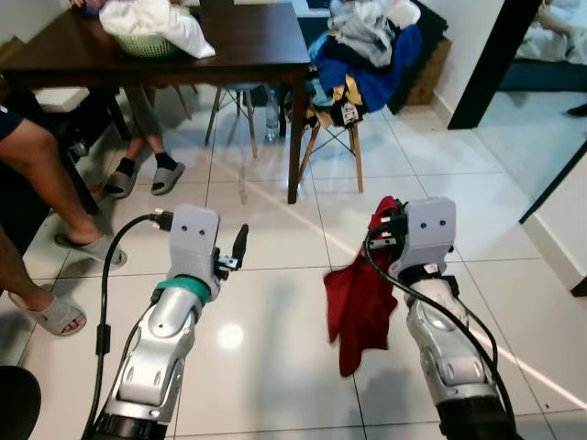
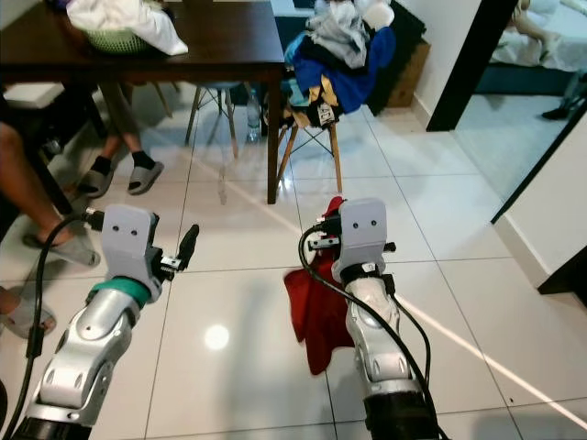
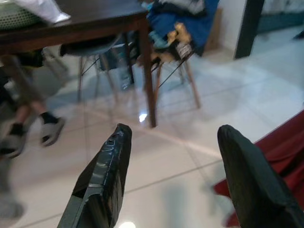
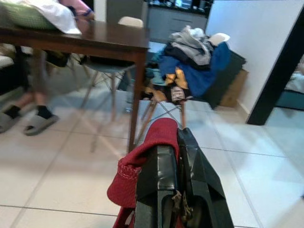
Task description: Hang hanger
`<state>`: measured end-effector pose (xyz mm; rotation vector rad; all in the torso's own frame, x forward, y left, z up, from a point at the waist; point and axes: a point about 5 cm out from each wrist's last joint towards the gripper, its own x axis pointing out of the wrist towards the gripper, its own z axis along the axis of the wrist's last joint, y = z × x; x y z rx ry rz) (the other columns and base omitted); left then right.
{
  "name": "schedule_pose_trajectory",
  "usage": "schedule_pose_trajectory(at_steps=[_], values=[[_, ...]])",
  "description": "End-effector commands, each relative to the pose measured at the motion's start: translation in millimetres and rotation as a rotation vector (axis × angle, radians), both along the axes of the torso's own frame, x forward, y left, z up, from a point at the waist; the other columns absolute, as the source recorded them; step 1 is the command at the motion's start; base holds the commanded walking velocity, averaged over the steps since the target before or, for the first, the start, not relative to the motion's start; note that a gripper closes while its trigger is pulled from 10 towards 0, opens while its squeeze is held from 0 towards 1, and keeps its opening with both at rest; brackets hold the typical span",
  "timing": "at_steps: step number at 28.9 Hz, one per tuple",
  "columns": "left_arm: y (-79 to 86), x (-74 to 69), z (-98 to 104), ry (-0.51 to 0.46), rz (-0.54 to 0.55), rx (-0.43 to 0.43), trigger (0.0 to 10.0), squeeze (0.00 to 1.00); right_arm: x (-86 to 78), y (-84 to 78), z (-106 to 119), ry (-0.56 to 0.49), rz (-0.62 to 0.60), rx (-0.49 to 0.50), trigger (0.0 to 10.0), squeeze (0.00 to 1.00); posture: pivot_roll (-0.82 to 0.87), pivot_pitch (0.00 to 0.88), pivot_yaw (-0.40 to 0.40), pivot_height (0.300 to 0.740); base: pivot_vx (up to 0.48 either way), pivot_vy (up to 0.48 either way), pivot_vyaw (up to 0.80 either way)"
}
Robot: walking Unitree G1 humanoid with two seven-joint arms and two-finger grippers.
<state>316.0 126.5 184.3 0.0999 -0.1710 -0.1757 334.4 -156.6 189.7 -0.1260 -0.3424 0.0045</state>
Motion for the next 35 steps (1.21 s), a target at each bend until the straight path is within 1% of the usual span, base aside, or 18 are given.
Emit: schedule_pose_trajectory(at_steps=[1,8,12,14,16,17,20,26,29,30,35], values=[[6.6,-1.8,-3,0.008,0.019,0.022,10.0,0.00,-1.1,3.1,4,-0.024,0.008,0.010,10.0,0.00,-0.05,0.129,0.052,0.740,0.454,0.000,-0.48],[6.6,-1.6,-2,0.005,0.017,0.025,10.0,0.00,-0.7,3.8,5,-0.030,0.013,0.010,10.0,0.00,-0.05,0.130,0.050,0.740,0.457,0.000,-0.79],[6.5,-1.5,-2,0.004,0.018,0.025,10.0,0.00,-0.7,4.3,7,-0.041,0.018,-0.003,10.0,0.00,-0.05,0.129,0.047,0.740,0.455,0.000,-0.47],[6.5,-1.7,-2,0.002,0.019,0.025,10.0,0.00,-1.1,6.0,9,-0.053,0.027,-0.020,10.0,0.00,-0.05,0.128,0.046,0.740,0.458,0.000,0.00],[7.5,-1.8,0,-0.013,0.030,0.035,10.0,0.00,-1.0,11.4,15,-0.086,0.057,-0.043,10.0,0.00,-0.05,0.120,0.045,0.740,0.454,0.000,0.00],[7.5,-1.8,0,-0.013,0.030,0.035,10.0,0.00,-1.0,11.4,15,-0.086,0.057,-0.043,10.0,0.00,-0.05,0.120,0.045,0.740,0.454,0.000,0.00],[10.9,-1.7,3,-0.040,0.053,0.053,10.0,0.00,-0.2,20.6,22,-0.115,0.119,-0.032,10.0,0.00,-0.04,0.108,0.040,0.740,0.455,0.000,0.00],[11.5,-1.6,3,-0.042,0.057,0.054,10.0,0.00,-0.1,23.6,22,-0.116,0.133,-0.040,10.0,0.00,-0.04,0.106,0.037,0.740,0.455,0.000,0.00],[11.1,-1.5,4,-0.044,0.060,0.051,10.0,0.00,1.5,29.2,20,-0.111,0.134,-0.109,10.0,0.00,-0.03,0.103,0.035,0.740,0.454,0.000,0.53],[10.9,-1.6,4,-0.044,0.060,0.051,10.0,0.00,1.9,30.0,20,-0.111,0.136,-0.109,10.0,0.00,-0.03,0.101,0.035,0.740,0.454,0.000,0.80],[11.4,-1.4,5,-0.049,0.063,0.051,10.0,0.00,2.6,30.9,21,-0.114,0.152,-0.065,10.0,0.00,-0.02,0.099,0.036,0.740,0.454,0.000,0.00]])
